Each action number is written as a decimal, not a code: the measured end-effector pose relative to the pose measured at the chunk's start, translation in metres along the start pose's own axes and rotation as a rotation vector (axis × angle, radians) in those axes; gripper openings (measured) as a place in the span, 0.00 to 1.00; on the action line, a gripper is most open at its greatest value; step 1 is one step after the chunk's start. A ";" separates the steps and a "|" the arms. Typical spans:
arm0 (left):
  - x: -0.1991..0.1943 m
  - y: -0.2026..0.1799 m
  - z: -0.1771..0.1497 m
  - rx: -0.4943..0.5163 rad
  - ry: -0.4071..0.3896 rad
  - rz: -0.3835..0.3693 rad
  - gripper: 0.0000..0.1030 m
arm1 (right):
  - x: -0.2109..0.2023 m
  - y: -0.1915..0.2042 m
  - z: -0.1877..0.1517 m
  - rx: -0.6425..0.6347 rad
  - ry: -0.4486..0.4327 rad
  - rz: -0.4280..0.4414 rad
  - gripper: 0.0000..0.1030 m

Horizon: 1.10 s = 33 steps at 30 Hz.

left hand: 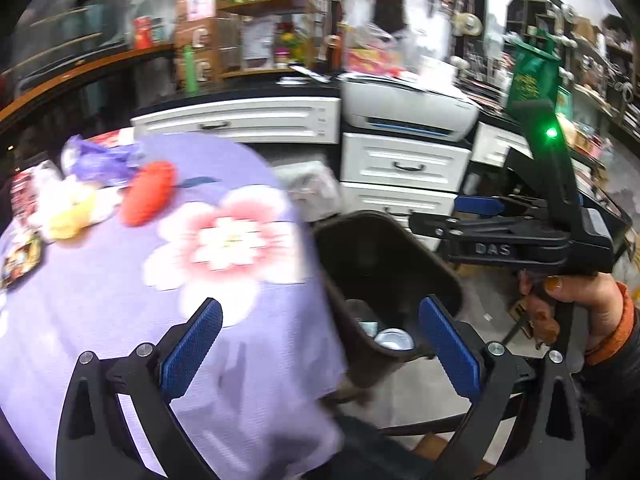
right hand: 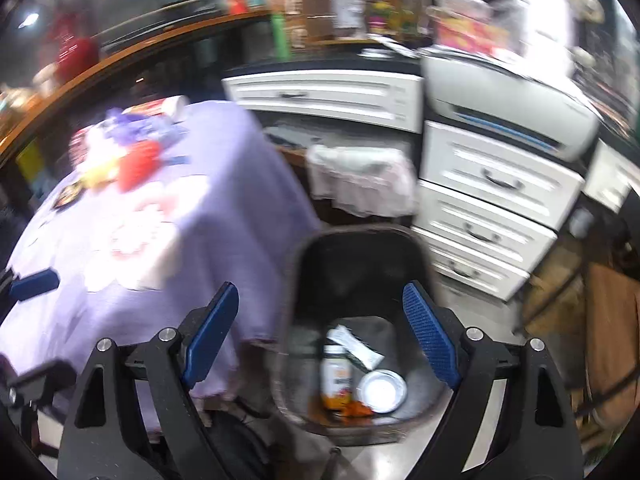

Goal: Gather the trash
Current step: 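Return both tools from the bin to the table, then grasp the orange foam net with the right gripper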

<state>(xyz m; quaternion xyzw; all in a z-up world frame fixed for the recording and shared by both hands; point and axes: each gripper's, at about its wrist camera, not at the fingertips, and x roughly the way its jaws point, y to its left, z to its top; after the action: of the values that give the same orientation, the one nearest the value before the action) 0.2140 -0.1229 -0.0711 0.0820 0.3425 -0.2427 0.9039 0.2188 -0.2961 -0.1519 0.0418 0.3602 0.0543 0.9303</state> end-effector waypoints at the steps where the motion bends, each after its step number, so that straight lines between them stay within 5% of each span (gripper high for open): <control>1: -0.005 0.013 -0.002 -0.013 -0.002 0.028 0.95 | 0.001 0.010 0.003 -0.017 0.001 0.013 0.82; 9: -0.037 0.103 -0.020 -0.116 0.013 0.225 0.95 | 0.020 0.097 0.038 -0.168 0.001 0.121 0.82; 16: -0.068 0.170 -0.039 -0.222 0.009 0.314 0.95 | 0.060 0.153 0.080 -0.179 0.060 0.234 0.82; 27: -0.073 0.206 -0.051 -0.257 0.023 0.326 0.95 | 0.135 0.195 0.131 -0.146 0.161 0.223 0.81; 33: -0.064 0.209 -0.047 -0.233 0.040 0.307 0.95 | 0.159 0.204 0.136 -0.137 0.194 0.213 0.63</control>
<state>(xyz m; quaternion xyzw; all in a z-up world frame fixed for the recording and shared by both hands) 0.2485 0.0983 -0.0682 0.0328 0.3696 -0.0588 0.9267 0.4132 -0.0788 -0.1338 0.0108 0.4374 0.1812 0.8808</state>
